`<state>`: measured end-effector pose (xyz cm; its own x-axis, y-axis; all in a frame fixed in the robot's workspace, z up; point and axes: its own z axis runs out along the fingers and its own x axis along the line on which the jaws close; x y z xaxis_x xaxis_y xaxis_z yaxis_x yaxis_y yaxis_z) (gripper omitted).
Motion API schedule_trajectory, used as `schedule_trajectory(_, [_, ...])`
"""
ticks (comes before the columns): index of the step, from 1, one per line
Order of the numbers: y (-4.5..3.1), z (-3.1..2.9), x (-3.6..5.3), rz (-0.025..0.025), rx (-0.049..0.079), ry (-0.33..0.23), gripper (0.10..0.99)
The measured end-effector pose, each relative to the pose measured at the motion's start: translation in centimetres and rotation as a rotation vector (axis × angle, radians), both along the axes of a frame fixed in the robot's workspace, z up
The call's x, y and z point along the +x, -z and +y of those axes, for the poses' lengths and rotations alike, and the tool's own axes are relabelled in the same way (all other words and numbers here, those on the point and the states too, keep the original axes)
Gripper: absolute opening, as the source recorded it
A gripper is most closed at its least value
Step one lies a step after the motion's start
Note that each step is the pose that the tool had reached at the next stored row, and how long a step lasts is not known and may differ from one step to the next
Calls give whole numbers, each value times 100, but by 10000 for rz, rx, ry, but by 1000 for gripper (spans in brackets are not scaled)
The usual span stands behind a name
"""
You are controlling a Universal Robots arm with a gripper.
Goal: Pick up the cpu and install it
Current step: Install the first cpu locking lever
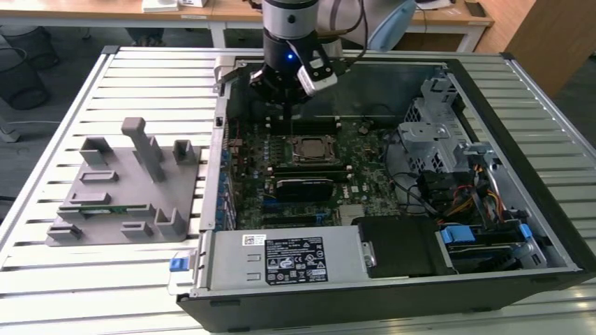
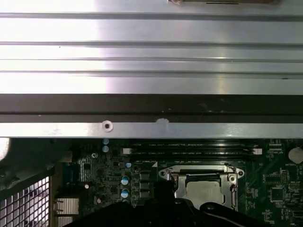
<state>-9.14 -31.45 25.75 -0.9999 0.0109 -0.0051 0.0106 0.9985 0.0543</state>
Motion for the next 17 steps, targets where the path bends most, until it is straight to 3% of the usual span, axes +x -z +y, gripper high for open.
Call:
schedule_trajectory(5, [5, 0, 149, -1, 7, -6, 106])
schedule_trajectory(9, [13, -13, 173, -1, 328, -5, 106])
schedule_trajectory(17, [66, -37, 189, -12, 336, 1, 106])
